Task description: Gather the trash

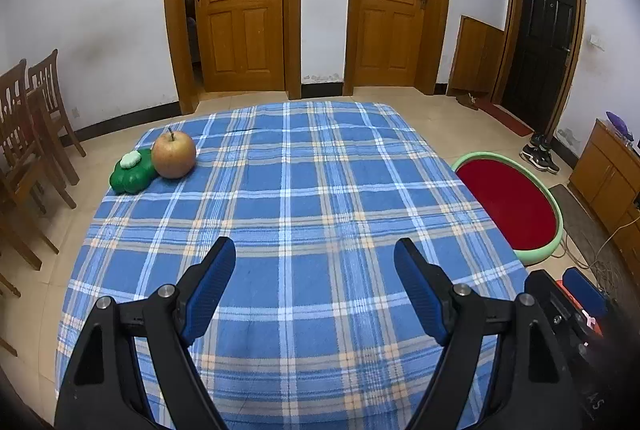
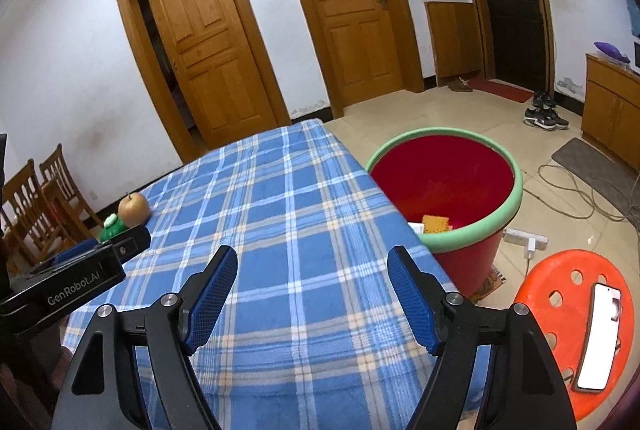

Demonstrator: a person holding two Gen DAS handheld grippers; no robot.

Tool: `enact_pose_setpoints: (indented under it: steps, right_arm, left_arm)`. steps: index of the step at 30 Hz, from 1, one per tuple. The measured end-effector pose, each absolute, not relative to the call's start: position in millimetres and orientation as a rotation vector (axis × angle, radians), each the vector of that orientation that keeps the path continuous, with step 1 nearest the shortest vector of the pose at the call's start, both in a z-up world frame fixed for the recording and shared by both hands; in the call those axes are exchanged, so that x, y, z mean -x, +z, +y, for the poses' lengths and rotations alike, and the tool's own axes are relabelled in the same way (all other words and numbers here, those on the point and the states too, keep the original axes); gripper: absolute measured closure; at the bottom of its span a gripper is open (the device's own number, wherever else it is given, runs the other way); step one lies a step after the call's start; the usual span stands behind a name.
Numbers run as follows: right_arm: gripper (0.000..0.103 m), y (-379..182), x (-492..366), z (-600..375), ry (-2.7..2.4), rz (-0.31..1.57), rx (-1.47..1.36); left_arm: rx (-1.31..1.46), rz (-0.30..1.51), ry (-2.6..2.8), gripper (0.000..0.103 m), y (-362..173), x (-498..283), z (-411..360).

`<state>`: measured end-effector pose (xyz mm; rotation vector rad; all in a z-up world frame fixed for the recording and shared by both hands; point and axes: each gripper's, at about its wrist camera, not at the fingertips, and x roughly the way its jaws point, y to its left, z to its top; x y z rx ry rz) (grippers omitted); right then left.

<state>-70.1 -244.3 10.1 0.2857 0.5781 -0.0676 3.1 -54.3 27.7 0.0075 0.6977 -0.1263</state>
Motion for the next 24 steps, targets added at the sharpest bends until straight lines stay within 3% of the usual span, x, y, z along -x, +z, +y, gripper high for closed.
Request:
enact_pose_setpoints:
  steps: [24]
  right_arm:
    - [0.025, 8.6, 69.4, -239.6, -0.064, 0.585, -0.277]
  left_arm:
    - [-0.008, 0.685, -0.131, 0.022, 26.5, 1.1, -50.5]
